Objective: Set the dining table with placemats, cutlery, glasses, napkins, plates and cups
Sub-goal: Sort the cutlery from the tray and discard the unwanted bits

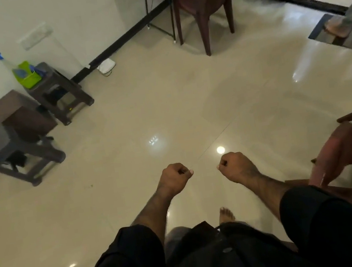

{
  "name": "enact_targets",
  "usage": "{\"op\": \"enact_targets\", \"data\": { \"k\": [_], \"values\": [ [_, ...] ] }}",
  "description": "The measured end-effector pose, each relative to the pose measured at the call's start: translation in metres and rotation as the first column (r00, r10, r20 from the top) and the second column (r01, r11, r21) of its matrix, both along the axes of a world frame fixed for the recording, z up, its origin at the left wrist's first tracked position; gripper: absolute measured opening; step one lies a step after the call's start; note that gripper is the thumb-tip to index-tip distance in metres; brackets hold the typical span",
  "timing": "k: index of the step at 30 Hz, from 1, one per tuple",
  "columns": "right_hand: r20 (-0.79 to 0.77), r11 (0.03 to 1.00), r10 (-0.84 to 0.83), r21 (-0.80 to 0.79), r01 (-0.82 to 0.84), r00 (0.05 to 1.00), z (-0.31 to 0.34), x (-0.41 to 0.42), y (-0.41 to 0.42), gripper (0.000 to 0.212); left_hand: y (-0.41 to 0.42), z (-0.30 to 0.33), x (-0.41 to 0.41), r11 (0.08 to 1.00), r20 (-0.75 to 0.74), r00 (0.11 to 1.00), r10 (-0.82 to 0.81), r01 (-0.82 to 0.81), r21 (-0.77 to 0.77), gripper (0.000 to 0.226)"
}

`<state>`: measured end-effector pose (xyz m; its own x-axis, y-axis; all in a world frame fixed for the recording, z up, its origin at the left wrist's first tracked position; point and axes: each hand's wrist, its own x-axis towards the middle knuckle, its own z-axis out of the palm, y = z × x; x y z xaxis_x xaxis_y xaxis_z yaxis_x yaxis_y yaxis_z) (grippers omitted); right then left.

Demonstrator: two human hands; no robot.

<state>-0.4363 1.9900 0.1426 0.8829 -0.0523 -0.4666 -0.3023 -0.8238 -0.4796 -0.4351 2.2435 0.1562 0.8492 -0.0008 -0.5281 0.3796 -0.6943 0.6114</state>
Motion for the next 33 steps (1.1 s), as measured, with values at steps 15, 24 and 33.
{"op": "enact_targets", "data": {
  "k": [15,24,33],
  "values": [
    [0.064,0.793,-0.608,0.007,0.609,0.791,0.007,0.197,-0.081,0.022,-0.107,-0.002,0.356,0.853,0.019,0.854,-0.521,0.521,-0.04,0.024],
    [-0.008,0.602,-0.798,-0.058,0.797,0.602,-0.013,0.225,-0.171,0.018,-0.265,-0.003,0.46,0.633,-0.002,0.634,-0.774,0.773,-0.03,0.021],
    [-0.01,0.55,-0.834,-0.08,0.831,0.551,-0.009,0.31,-0.324,0.021,-0.468,-0.003,0.531,0.52,-0.009,0.52,-0.854,0.854,0.004,0.024]
  ]
}}
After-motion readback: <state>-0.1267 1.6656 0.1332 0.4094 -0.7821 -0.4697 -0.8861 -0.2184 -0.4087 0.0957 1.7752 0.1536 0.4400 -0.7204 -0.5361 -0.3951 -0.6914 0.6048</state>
